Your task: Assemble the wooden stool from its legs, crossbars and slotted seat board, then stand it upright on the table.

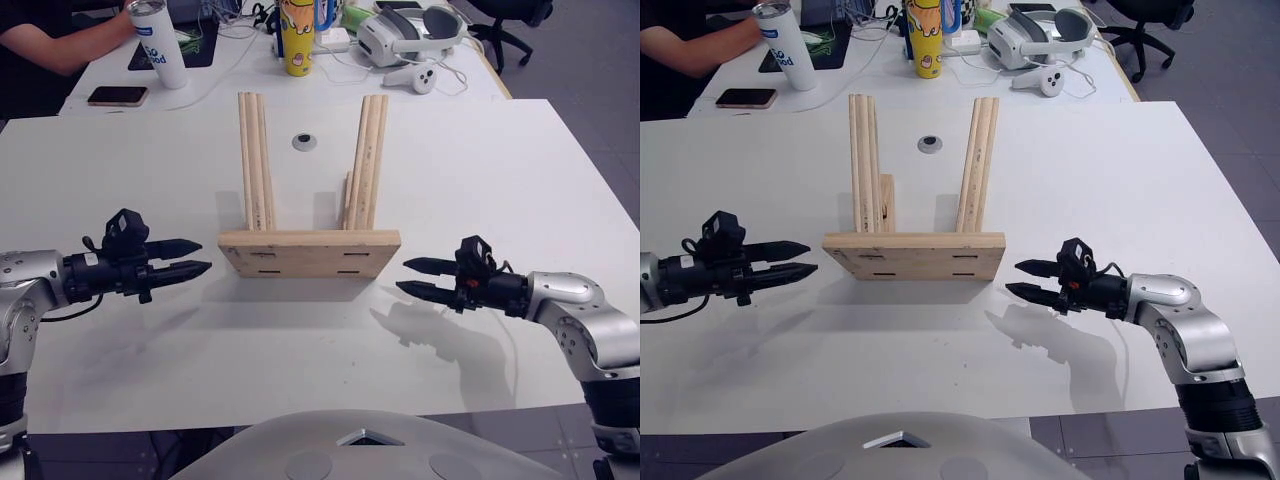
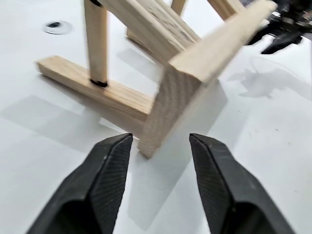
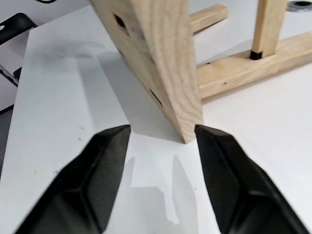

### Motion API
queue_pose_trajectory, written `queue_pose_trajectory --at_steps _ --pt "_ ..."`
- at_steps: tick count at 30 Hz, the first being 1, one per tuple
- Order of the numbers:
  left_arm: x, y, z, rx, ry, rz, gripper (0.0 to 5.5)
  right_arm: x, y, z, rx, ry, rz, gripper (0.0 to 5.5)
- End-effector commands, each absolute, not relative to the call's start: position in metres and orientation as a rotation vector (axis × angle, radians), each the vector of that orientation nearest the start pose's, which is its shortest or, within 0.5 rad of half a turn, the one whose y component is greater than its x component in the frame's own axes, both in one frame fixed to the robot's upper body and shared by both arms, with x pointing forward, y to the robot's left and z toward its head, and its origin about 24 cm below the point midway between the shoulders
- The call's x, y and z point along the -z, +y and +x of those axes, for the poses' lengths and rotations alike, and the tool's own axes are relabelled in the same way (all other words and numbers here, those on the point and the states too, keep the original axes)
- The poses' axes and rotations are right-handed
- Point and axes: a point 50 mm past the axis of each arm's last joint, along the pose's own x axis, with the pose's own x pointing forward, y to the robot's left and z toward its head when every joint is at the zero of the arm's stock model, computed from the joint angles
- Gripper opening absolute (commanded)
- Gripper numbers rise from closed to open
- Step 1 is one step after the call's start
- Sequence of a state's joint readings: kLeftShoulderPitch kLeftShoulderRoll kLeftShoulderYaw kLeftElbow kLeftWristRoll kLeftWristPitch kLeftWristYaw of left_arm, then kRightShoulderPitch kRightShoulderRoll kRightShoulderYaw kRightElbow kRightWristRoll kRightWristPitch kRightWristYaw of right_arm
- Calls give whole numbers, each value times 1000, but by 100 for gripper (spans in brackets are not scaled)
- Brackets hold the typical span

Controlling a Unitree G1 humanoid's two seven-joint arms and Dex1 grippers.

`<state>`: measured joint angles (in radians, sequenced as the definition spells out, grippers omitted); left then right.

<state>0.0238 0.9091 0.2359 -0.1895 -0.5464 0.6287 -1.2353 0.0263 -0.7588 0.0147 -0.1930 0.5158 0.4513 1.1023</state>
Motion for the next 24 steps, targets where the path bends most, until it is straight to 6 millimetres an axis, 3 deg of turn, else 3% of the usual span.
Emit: queue_pose_trajectory --at_steps 1,4,9,13,24 --pt "-129 263 228 1080 425 129 297 -81 -209 225 -1188 401 -131 317" --pt "-125 255 239 1125 384 160 327 -83 -204 235 -1202 362 -161 364" --pt "-115 245 247 1200 383 231 327 -89 -196 251 -1241 314 -199 367" --pt "-107 245 257 1222 399 232 327 -90 -190 260 -1271 286 -204 309" --pt "-105 248 266 1271 452 141 186 -92 -186 265 -1375 319 -133 165"
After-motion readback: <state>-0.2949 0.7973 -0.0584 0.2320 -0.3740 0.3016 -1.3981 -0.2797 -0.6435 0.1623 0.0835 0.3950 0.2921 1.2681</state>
